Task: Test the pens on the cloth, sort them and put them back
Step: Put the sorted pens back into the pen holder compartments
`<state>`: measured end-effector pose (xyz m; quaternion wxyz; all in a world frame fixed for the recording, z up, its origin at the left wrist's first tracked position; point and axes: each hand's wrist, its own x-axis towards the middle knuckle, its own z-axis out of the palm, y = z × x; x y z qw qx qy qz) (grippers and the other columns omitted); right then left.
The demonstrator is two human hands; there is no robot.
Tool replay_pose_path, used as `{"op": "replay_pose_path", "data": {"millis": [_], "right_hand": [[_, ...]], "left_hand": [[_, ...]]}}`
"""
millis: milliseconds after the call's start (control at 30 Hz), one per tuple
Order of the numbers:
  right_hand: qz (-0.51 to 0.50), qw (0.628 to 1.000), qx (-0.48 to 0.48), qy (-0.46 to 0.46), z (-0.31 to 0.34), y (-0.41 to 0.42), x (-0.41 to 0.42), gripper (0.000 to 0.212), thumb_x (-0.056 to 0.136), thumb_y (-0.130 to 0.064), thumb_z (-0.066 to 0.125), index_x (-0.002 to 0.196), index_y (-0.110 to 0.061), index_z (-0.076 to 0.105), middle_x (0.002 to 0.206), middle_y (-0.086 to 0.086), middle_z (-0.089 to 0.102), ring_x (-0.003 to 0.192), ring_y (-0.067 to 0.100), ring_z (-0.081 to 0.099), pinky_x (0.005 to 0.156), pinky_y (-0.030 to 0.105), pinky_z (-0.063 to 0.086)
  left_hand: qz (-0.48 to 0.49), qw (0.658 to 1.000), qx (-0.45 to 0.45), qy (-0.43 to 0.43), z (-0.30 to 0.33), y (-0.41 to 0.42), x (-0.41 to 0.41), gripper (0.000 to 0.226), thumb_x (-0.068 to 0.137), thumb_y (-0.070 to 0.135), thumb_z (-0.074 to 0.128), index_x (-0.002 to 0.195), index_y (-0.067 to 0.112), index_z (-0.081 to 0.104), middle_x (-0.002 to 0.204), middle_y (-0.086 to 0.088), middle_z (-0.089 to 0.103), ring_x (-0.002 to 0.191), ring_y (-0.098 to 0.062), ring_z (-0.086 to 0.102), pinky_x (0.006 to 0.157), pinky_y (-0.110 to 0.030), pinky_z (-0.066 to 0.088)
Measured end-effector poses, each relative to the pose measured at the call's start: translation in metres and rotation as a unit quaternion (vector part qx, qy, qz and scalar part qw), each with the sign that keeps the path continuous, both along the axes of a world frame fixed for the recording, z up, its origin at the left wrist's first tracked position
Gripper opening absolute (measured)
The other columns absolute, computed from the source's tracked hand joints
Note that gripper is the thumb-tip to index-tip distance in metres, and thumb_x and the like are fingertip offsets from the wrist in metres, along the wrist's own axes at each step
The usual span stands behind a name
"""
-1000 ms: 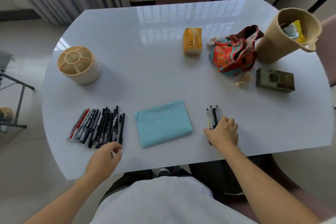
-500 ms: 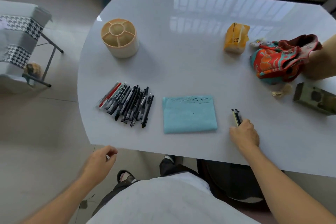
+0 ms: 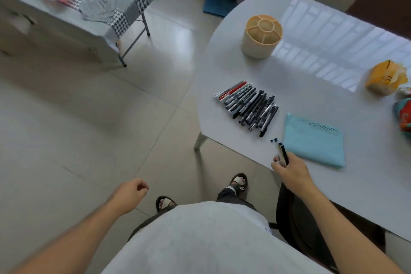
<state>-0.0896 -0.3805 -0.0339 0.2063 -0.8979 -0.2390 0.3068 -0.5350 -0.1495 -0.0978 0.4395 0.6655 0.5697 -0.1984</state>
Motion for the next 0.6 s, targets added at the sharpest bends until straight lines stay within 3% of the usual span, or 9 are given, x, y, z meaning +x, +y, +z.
{"op": "replay_pose_path", "data": {"millis": [233,600], "right_hand": [[0.176,0.975,-0.074,0.111,-0.014,0.101,-0.112,0.011,0.096,-0.037,0.063,0.093,-0.027,0.061,0.073,0.003,0.070,0.059,0.017,0.068,0.052,0.034,0.055],[0.266,0.939,-0.172,0.133,-0.044,0.254,-0.214,0.014,0.100,-0.022,0.062,0.098,-0.010,0.055,0.069,0.013,0.062,0.048,0.023,0.059,0.045,0.033,0.045]], "left_hand": [[0.113,0.993,-0.023,0.022,0.001,-0.001,-0.142,0.011,0.092,0.020,0.062,0.093,0.020,0.072,0.087,0.000,0.070,0.080,-0.021,0.067,0.068,-0.028,0.049],[0.321,0.945,-0.063,0.027,0.003,0.000,-0.278,0.013,0.089,0.014,0.059,0.084,0.019,0.070,0.084,-0.005,0.074,0.075,-0.023,0.071,0.069,-0.028,0.054]]}}
